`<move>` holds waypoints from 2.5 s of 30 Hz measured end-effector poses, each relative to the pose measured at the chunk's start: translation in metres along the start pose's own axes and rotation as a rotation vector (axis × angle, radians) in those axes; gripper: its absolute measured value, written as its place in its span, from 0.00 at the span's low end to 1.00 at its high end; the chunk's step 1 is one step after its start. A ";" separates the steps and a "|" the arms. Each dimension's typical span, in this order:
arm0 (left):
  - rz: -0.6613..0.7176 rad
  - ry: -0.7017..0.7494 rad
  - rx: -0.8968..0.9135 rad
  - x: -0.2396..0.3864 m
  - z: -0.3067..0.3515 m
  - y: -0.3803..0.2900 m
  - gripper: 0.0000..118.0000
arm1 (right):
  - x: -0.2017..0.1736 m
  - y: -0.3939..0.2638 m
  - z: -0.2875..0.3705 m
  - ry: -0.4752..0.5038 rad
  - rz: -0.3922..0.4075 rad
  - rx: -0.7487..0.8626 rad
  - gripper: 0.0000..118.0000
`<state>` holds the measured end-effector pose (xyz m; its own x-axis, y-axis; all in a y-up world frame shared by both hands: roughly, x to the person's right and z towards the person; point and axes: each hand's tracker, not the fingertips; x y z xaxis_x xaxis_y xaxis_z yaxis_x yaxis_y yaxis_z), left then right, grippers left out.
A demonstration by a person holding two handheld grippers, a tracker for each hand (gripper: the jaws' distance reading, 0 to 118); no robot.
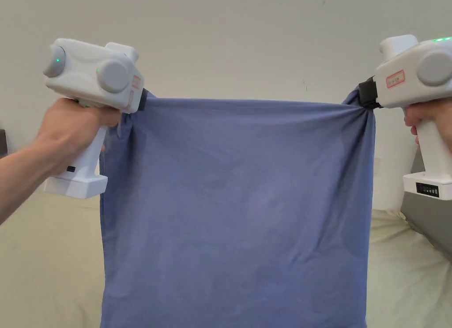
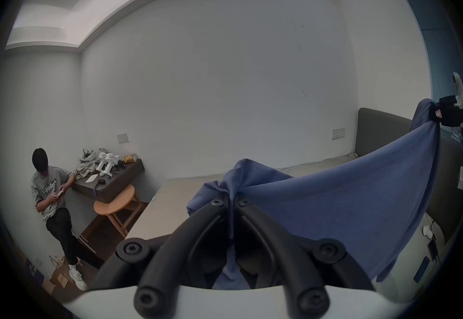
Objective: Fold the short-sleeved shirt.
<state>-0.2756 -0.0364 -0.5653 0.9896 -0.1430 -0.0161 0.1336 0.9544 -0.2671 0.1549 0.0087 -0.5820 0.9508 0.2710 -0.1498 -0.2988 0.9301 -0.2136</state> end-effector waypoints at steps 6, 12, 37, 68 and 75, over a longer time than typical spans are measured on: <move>0.101 -0.060 -0.066 0.002 -0.044 -0.045 0.00 | -0.010 -0.054 -0.028 0.025 -0.013 -0.048 0.05; 0.030 -0.093 -0.142 0.026 -0.062 -0.146 0.00 | -0.032 -0.161 -0.044 0.052 -0.061 -0.171 0.05; -0.065 -0.213 -0.615 0.084 0.029 -0.469 0.00 | -0.136 -0.489 0.065 0.130 -0.091 -0.562 0.05; -0.168 -0.332 -0.822 0.063 0.203 -0.516 0.00 | -0.138 -0.555 0.236 0.311 0.124 -0.685 0.05; -0.167 -0.341 -0.841 0.060 0.235 -0.512 0.00 | -0.132 -0.566 0.261 0.356 0.125 -0.729 0.05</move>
<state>-0.2720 -0.4722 -0.2034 0.9410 -0.0495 0.3348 0.3253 0.4048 -0.8546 0.2194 -0.4890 -0.1893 0.8610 0.1529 -0.4851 -0.4951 0.4701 -0.7306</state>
